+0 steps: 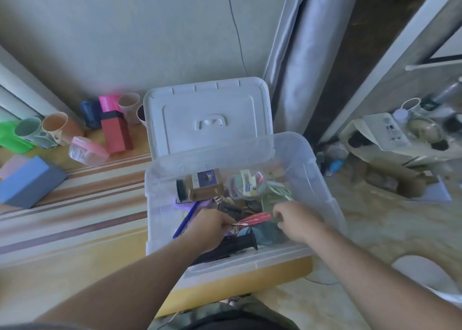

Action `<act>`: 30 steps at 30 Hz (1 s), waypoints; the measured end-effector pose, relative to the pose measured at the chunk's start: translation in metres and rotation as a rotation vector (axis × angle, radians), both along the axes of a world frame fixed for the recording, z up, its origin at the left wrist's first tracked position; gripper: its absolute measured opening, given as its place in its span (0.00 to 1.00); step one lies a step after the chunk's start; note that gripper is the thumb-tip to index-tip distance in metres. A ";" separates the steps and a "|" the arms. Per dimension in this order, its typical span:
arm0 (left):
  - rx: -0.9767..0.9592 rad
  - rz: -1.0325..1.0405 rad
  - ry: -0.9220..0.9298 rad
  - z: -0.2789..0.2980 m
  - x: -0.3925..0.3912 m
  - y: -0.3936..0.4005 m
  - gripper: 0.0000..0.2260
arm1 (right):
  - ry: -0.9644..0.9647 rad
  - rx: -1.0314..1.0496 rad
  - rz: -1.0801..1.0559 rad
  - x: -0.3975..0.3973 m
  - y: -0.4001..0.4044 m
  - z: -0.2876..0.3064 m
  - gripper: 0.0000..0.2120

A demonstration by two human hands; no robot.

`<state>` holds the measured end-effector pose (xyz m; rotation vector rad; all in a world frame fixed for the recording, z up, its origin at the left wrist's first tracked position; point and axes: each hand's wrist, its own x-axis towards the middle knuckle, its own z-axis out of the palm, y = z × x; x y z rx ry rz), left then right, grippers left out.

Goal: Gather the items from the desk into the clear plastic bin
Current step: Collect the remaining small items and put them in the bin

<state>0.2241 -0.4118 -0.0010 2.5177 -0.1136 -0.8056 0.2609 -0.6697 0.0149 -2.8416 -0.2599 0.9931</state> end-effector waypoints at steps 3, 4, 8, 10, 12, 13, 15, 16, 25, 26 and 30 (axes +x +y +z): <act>0.015 -0.002 -0.004 -0.003 0.002 -0.012 0.12 | -0.002 0.126 0.001 0.000 0.004 0.007 0.12; 0.027 -0.010 -0.002 -0.004 0.003 -0.015 0.13 | 0.011 0.138 0.010 -0.001 0.006 0.009 0.12; 0.083 -0.054 0.025 -0.008 0.009 -0.021 0.16 | 0.060 0.130 0.081 -0.001 0.014 0.013 0.14; 0.105 -0.082 0.033 -0.007 0.010 -0.020 0.15 | 0.048 0.141 0.096 0.000 0.017 0.016 0.14; 0.109 -0.099 0.029 -0.003 0.011 -0.017 0.15 | 0.017 0.166 0.101 0.000 0.023 0.017 0.11; 0.101 -0.098 0.031 0.002 0.012 -0.014 0.15 | 0.002 0.192 0.102 0.001 0.027 0.018 0.10; 0.065 -0.079 0.016 0.013 0.012 -0.007 0.15 | -0.035 0.260 0.116 0.003 0.036 0.019 0.09; 0.027 -0.063 -0.015 0.019 0.011 -0.001 0.17 | -0.071 0.298 0.129 0.005 0.042 0.019 0.08; -0.114 0.249 -0.533 0.066 0.019 0.140 0.12 | -0.503 0.541 0.263 0.039 0.175 0.033 0.14; -0.080 0.298 -0.563 0.068 0.018 0.165 0.13 | -0.514 0.558 0.288 0.043 0.198 0.035 0.14; 0.001 0.484 -0.573 0.055 0.008 0.273 0.15 | -0.529 0.639 0.371 0.060 0.302 0.035 0.17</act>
